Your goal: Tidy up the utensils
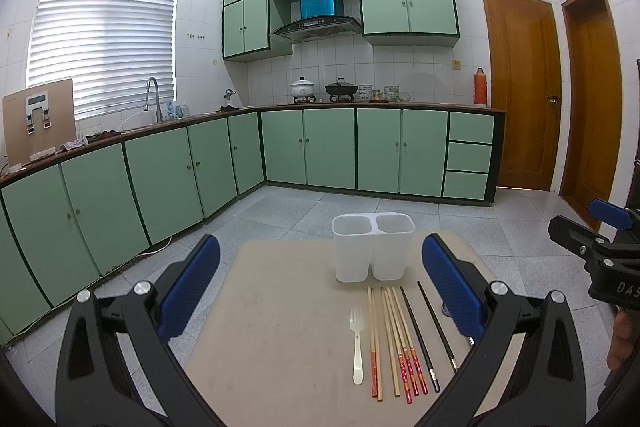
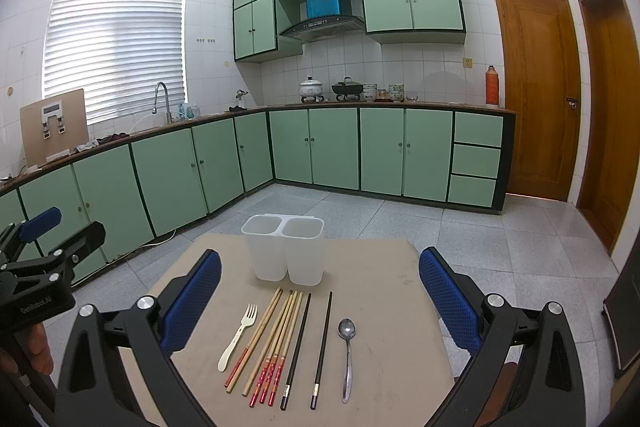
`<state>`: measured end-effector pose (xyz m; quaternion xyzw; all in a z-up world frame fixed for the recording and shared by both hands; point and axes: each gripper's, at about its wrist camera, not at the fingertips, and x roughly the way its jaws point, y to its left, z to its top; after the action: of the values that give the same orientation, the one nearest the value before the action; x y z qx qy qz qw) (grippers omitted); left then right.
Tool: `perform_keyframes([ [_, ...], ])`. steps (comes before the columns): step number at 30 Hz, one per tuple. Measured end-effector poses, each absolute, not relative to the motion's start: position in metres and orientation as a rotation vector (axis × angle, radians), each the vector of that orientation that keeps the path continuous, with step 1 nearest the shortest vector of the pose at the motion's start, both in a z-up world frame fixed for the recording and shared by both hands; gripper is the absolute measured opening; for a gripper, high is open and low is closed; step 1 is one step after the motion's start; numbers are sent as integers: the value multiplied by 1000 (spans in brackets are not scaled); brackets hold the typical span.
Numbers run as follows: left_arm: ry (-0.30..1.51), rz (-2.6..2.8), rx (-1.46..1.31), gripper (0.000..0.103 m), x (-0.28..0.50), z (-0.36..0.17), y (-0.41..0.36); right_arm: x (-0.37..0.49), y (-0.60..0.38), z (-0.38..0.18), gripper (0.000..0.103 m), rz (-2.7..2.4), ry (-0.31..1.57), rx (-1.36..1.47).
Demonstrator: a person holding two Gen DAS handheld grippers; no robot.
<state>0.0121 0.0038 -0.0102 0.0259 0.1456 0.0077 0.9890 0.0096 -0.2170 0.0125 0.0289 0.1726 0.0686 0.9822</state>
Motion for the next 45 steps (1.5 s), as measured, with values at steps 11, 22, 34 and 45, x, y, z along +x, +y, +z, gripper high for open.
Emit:
perform_keyframes([
  [11, 298, 19, 51, 98, 14, -12, 6, 11, -218, 12, 97, 138, 352, 58],
  [22, 316, 25, 55, 98, 18, -14, 4, 16, -220, 0, 97, 135, 368, 58],
  [34, 423, 80, 62, 98, 58, -37, 17, 54, -229, -29, 96, 46, 511, 16],
  [45, 688, 96, 46, 98, 151, -121, 38, 136, -231, -112, 72, 84, 803, 15],
])
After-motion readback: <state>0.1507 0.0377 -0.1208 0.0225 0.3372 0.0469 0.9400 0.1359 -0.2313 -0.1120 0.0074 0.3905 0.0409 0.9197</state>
